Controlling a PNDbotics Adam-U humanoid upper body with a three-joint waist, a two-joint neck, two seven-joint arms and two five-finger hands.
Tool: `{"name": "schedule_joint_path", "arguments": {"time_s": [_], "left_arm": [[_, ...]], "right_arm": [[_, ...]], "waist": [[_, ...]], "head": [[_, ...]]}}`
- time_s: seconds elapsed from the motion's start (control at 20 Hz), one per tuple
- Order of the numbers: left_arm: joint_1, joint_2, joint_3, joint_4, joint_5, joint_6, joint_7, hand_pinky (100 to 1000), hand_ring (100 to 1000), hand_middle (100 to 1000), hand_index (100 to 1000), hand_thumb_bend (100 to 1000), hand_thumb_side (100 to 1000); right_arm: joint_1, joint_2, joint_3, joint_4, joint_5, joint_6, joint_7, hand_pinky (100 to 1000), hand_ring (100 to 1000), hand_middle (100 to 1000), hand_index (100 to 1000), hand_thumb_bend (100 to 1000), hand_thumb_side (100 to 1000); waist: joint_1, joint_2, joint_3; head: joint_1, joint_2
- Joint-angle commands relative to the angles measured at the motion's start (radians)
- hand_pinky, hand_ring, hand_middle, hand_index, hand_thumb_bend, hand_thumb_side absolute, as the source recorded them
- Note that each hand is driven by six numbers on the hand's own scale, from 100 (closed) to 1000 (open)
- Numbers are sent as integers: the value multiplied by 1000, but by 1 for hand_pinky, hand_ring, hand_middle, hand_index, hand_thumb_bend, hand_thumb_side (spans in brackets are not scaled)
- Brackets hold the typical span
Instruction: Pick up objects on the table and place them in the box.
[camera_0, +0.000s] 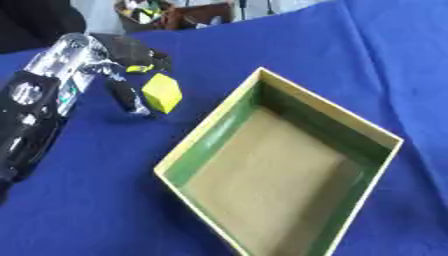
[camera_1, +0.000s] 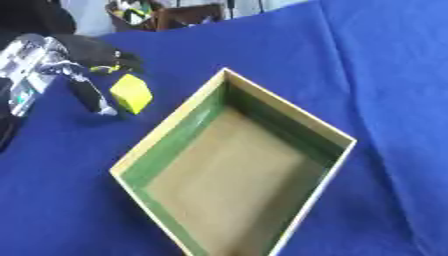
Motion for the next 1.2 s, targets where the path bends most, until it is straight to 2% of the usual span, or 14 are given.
{"name": "schedule_joint_path", "arguments": {"time_s": [0.05,0.25,0.4,0.6,0.85,0.95,1.1,1.15,1.2], "left_arm": [[-22,21,21,3,-16,-123,-127,744,870,980,1000,395,547],[-24,17,22,12,-14,-117,-127,721,845,940,1000,277,457],[-26,14,23,12,-4,-112,-126,679,806,889,999,225,436],[-25,8,23,15,46,-111,-114,619,744,811,955,204,434],[-26,7,20,15,94,-107,-123,602,701,735,873,202,436],[-26,9,19,11,99,-104,-130,592,683,698,812,202,440],[-28,11,21,4,93,-96,-131,561,641,606,642,169,455],[-29,12,21,2,91,-93,-129,555,638,605,600,100,401],[-29,13,23,-1,87,-85,-125,549,640,615,561,100,269]], "right_arm": [[-11,-13,-9,-22,4,2,-7,511,578,537,695,278,641],[-11,-11,-9,-22,4,7,-16,511,578,534,691,278,641],[-11,-10,-10,-22,5,11,-21,512,579,533,688,280,641],[-9,-8,-11,-22,9,20,-28,512,578,531,685,284,641],[-8,-5,-11,-22,15,27,-33,511,578,529,682,285,639],[-8,-5,-11,-22,16,29,-34,511,578,528,681,285,639],[-6,-4,-11,-22,18,31,-36,512,578,528,681,284,637],[-5,-4,-11,-22,18,32,-36,512,578,528,681,284,636],[-5,-4,-12,-22,18,33,-37,512,578,529,681,282,635]], "waist": [[-7,-18,-2],[-5,-12,-4],[-4,-10,-5],[-4,-7,-7],[-3,-5,-6],[-3,-5,-6],[-3,-6,-5],[-3,-7,-4],[-3,-8,-4]], "head": [[6,-15],[7,-17],[8,-18],[8,-21],[8,-22],[7,-22],[7,-19],[6,-18],[6,-18]]}}
